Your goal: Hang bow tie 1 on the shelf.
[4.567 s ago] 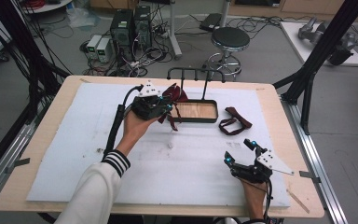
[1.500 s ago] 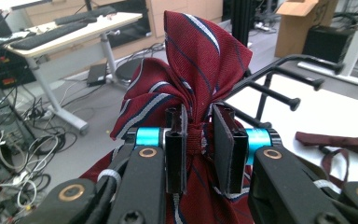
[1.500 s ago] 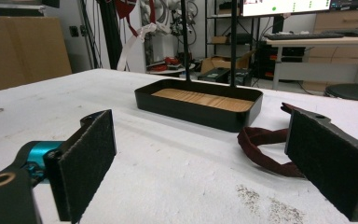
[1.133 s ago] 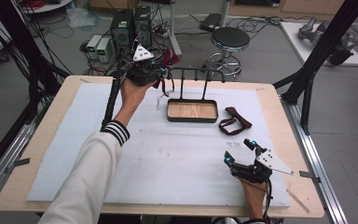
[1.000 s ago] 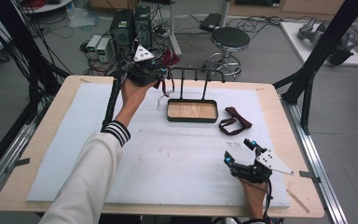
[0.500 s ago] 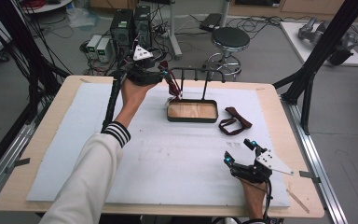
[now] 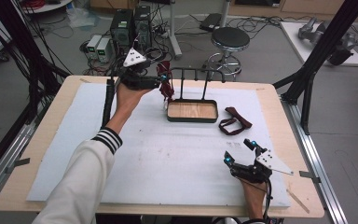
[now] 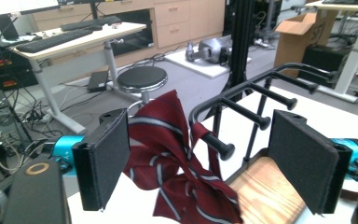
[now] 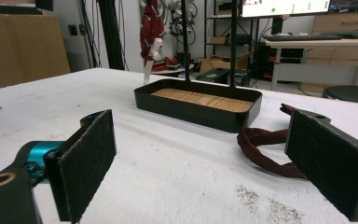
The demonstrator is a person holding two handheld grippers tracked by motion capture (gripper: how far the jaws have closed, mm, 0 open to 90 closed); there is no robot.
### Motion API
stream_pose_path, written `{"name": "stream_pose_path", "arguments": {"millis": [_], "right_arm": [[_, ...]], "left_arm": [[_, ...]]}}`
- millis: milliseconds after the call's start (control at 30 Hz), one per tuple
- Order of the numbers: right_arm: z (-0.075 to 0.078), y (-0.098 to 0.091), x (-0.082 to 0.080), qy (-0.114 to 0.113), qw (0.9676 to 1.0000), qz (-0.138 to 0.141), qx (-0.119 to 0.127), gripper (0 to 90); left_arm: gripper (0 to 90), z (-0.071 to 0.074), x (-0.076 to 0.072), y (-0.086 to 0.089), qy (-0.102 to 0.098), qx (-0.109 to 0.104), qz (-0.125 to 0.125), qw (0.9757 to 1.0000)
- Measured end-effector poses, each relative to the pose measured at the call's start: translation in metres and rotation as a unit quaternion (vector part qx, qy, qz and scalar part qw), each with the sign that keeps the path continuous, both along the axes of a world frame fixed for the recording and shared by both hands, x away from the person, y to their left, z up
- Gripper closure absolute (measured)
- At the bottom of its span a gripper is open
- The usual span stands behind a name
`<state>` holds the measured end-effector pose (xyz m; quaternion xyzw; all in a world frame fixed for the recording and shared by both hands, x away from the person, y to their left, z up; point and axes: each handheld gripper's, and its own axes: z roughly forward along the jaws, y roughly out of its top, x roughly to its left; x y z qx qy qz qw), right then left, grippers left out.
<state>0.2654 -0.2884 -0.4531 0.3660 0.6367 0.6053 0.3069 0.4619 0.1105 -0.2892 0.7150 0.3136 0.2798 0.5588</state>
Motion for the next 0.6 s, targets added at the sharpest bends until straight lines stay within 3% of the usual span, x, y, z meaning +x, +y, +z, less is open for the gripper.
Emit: {"name": "stream_pose_path", "arguments": {"millis": [100, 367, 600], "right_arm": [[0.0, 0.0, 0.0, 0.003, 1.0, -0.002, 0.003, 7.9], [0.0, 0.0, 0.0, 0.002, 1.0, -0.001, -0.001, 7.9], [0.0, 0.001, -0.001, 0.003, 1.0, -0.001, -0.002, 7.9]], "left_arm": [[20.8, -0.002, -0.009, 0.007, -0.01, 0.006, -0.007, 0.9999], [20.8, -0.007, -0.03, 0.029, -0.018, -0.008, -0.028, 0.9994], [20.9, -0.015, -0.054, 0.064, -0.027, -0.019, -0.021, 0.9992]]}}
